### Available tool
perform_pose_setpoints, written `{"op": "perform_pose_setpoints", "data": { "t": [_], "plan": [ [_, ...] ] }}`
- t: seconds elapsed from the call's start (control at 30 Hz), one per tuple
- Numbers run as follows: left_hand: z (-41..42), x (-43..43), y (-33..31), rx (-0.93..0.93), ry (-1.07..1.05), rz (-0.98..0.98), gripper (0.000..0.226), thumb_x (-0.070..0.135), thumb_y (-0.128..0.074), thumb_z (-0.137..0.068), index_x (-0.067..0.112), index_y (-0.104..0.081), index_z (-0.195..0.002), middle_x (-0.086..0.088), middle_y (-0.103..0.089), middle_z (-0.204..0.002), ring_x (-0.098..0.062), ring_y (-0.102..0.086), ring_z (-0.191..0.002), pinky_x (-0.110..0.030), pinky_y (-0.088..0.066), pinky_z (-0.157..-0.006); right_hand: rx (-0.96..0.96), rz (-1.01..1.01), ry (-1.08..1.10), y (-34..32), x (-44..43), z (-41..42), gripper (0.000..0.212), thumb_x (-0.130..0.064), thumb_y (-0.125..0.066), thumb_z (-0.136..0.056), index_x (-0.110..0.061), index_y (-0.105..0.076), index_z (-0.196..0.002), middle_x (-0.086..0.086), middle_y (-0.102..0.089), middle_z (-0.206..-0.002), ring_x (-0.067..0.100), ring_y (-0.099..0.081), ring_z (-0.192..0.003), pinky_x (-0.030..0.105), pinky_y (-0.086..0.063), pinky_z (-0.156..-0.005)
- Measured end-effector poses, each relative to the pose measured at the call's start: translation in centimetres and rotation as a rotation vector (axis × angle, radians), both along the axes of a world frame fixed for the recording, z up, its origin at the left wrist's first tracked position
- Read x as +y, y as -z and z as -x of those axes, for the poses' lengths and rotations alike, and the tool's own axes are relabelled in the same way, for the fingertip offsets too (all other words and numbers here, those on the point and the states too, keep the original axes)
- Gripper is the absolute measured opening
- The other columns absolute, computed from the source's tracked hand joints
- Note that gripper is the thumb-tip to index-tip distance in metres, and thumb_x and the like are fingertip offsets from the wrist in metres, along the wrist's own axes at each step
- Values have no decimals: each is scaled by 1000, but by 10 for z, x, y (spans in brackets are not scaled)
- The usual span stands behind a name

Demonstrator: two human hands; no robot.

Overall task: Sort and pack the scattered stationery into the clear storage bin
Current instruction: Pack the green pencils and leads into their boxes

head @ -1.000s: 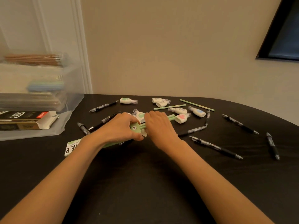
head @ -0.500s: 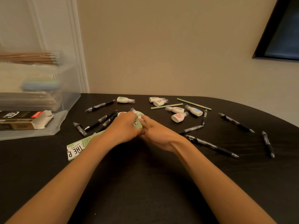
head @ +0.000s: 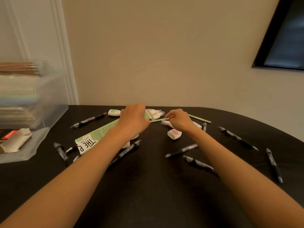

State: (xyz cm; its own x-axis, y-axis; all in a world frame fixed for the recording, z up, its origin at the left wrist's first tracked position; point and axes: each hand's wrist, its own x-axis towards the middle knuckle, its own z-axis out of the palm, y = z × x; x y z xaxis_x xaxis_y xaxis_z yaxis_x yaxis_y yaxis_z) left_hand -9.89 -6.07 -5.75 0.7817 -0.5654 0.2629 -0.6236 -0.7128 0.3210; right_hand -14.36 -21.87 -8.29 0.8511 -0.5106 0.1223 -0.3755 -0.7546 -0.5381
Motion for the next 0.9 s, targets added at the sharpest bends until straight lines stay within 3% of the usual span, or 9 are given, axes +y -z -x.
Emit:
{"op": "perform_pose_setpoints", "data": {
  "t": [0.17, 0.43, 0.63, 0.8, 0.9],
  "plan": [
    [-27, -43, -8, -18, -3, -23, 28, 23, -64, -86, 6, -54, -106, -13, -59, -109, -30, -54, -103, -33, -37, -73, 138, 341, -58, -8, -43, -51, 39, 5, -44, -90, -8, -58, -124, 13, -56, -128, 28, -48, -119, 38, -44, -99],
    [-66, -94, -9, 28, 2, -20, 26, 25, -67, -84, 13, -44, -86, -8, -50, -91, -23, -45, -84, -31, -34, -68, 394, 574, -200, 8, -89, -88, 25, -7, -49, -93, -5, -56, -117, 15, -52, -123, 29, -38, -122, 38, -40, -95],
    [-67, -124, 1, 3, 1, -6, 26, 23, -67, -85, 8, -52, -100, -15, -58, -108, -30, -53, -101, -33, -36, -73, 380, 652, -352, 8, -106, -83, 21, -12, -50, -93, -7, -52, -114, 12, -56, -115, 25, -48, -108, 33, -41, -81],
    [-63, -137, 2, -25, -19, -37, 32, 23, -70, -82, 7, -52, -103, -14, -57, -110, -31, -50, -106, -33, -35, -76, 297, 769, -201, 5, -130, -64, 28, -11, -41, -97, -8, -41, -125, 15, -57, -112, 28, -51, -102, 34, -40, -70],
    [-60, -143, 8, -36, -8, -23, 31, 24, -68, -84, 7, -53, -105, -13, -58, -112, -30, -50, -108, -33, -33, -76, 351, 697, -54, 9, -152, -49, 30, -11, -42, -97, -8, -40, -127, 16, -56, -114, 31, -54, -102, 34, -36, -70]
  ]
}}
